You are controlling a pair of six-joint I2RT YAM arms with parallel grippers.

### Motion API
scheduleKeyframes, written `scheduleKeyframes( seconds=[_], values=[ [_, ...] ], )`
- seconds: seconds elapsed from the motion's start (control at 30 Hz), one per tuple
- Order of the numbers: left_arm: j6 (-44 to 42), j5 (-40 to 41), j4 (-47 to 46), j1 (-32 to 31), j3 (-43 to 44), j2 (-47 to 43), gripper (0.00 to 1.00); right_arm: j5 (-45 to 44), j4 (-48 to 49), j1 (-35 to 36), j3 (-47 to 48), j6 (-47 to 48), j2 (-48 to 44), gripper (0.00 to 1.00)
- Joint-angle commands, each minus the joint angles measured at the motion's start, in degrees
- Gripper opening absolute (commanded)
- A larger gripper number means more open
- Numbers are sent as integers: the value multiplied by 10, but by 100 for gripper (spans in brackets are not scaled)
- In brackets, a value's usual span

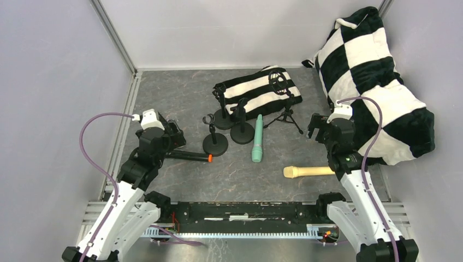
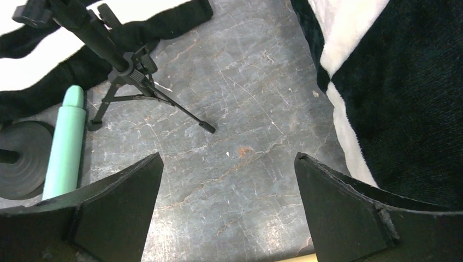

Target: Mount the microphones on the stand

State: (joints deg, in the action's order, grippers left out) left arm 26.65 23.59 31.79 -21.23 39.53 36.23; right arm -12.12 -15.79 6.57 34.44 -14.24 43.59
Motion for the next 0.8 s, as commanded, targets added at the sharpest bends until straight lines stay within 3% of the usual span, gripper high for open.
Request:
scheduleKeyframes(
  seconds=[0.0, 0.27, 0.47, 0.7, 0.77],
  values=[
    [-14, 11, -26, 4, 21, 6, 100, -25, -13, -3, 39, 4, 18, 98],
    [-4, 0, -33, 5, 20, 38, 100, -13, -58, -4, 64, 58, 31, 98],
    [12, 6, -26, 4, 27, 61, 100, 83, -81, -4, 95, 129, 39, 98],
    [18, 30, -22, 5, 23, 32, 100, 239, -90, -3, 133, 135, 114, 98],
    [22, 27, -23, 5, 22, 27, 100, 241, -87, 14, 134, 131, 127, 98]
  ],
)
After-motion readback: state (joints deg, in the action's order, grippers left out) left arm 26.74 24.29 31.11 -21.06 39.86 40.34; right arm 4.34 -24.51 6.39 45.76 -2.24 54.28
